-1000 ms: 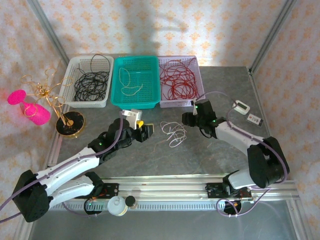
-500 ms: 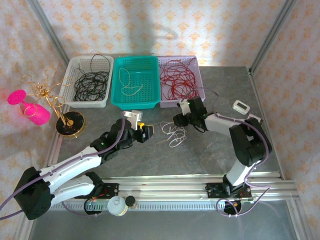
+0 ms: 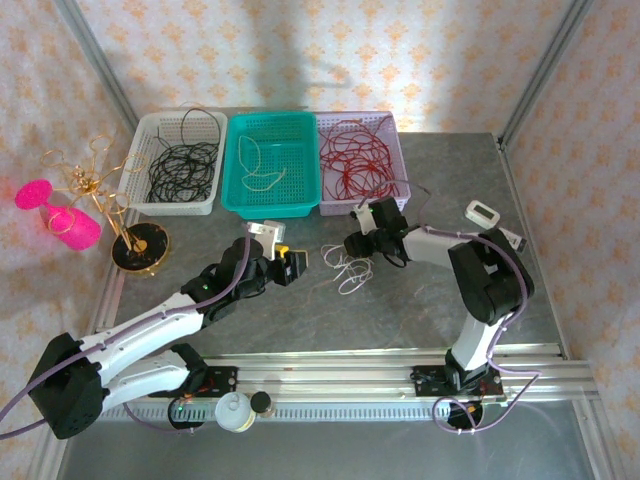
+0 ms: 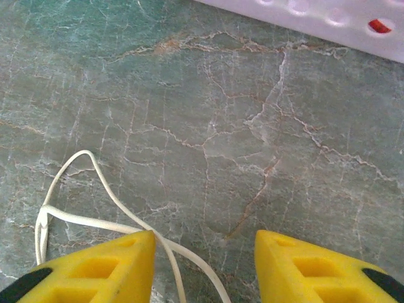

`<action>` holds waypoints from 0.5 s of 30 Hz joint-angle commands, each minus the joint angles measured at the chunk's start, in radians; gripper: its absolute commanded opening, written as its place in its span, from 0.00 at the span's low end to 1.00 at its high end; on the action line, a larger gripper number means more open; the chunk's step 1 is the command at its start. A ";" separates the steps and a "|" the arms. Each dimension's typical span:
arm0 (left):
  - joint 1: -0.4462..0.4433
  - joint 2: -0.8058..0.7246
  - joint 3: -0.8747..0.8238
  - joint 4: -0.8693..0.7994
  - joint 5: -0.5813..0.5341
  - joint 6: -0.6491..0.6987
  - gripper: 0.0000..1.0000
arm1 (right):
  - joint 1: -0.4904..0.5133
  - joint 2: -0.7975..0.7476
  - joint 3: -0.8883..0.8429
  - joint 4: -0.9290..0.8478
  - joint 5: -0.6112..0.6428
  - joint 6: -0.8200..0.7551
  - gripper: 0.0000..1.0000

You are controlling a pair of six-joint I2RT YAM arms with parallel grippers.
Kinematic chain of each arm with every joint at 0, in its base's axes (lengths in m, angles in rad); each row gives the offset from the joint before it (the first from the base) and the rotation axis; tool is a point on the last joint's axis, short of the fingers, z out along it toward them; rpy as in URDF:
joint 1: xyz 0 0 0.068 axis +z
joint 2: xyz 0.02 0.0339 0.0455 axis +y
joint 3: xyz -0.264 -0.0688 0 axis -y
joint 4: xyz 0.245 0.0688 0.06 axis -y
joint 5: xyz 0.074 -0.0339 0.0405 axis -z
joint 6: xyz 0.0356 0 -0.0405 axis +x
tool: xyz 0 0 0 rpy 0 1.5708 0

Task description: Untangle the cables

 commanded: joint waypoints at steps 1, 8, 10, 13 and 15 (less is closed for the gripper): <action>0.008 -0.002 0.007 0.027 0.001 0.003 0.57 | 0.003 0.001 0.018 -0.025 0.018 0.040 0.49; 0.009 -0.001 0.008 0.027 0.004 0.002 0.58 | 0.004 -0.063 0.003 -0.034 0.065 0.059 0.50; 0.008 -0.001 0.005 0.029 0.006 0.002 0.58 | 0.005 -0.086 -0.001 -0.035 0.076 0.064 0.51; 0.008 0.004 0.004 0.033 0.009 0.002 0.59 | 0.003 -0.096 -0.002 -0.046 0.061 0.075 0.53; 0.008 0.008 0.005 0.034 0.010 0.001 0.59 | 0.002 -0.096 -0.003 -0.050 0.051 0.085 0.53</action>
